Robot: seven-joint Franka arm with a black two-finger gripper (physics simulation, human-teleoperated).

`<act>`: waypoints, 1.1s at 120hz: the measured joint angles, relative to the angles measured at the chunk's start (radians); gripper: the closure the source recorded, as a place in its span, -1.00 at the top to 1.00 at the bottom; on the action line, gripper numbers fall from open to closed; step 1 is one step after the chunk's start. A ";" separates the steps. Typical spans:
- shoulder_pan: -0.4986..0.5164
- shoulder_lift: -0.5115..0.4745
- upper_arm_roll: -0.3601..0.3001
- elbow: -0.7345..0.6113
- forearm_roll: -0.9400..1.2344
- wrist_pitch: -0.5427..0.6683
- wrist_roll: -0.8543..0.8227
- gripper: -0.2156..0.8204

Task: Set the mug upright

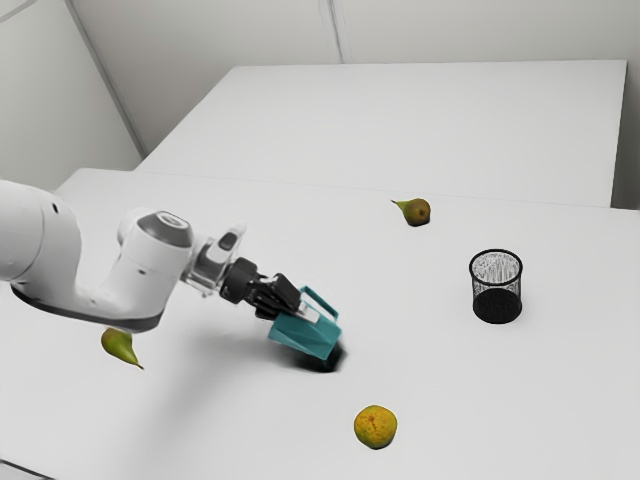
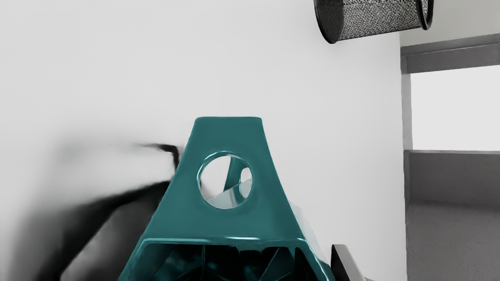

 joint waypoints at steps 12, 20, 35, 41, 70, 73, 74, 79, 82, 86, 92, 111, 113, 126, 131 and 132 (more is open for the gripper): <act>0.005 -0.063 -0.021 0.011 0.055 0.030 0.002 -0.87; 0.012 -0.090 -0.041 0.054 0.131 0.053 -0.003 -0.88; 0.009 -0.095 -0.068 0.181 0.353 0.080 -0.040 -0.90; 0.001 -0.089 -0.072 0.235 0.460 0.084 -0.062 -0.91; -0.021 -0.057 -0.081 0.360 0.892 0.058 -0.184 -0.92; -0.028 -0.050 -0.076 0.362 0.926 0.056 -0.197 -0.92; -0.030 -0.047 -0.075 0.362 0.937 0.056 -0.201 -0.92; -0.034 -0.033 -0.073 0.363 0.984 0.056 -0.220 -0.92; -0.034 -0.024 -0.073 0.363 1.010 0.056 -0.231 -0.92; -0.031 -0.014 -0.072 0.363 1.040 0.057 -0.245 -0.92; -0.019 0.001 -0.071 0.360 1.075 0.064 -0.264 -0.92; 0.053 0.046 -0.066 0.318 1.131 0.115 -0.317 -0.92; 0.056 0.050 -0.066 0.312 1.134 0.122 -0.322 -0.92; 0.050 0.066 -0.065 0.286 1.146 0.175 -0.350 -0.92; 0.048 0.075 -0.065 0.280 1.149 0.197 -0.360 -0.92; 0.048 0.076 -0.065 0.278 1.149 0.202 -0.362 -0.92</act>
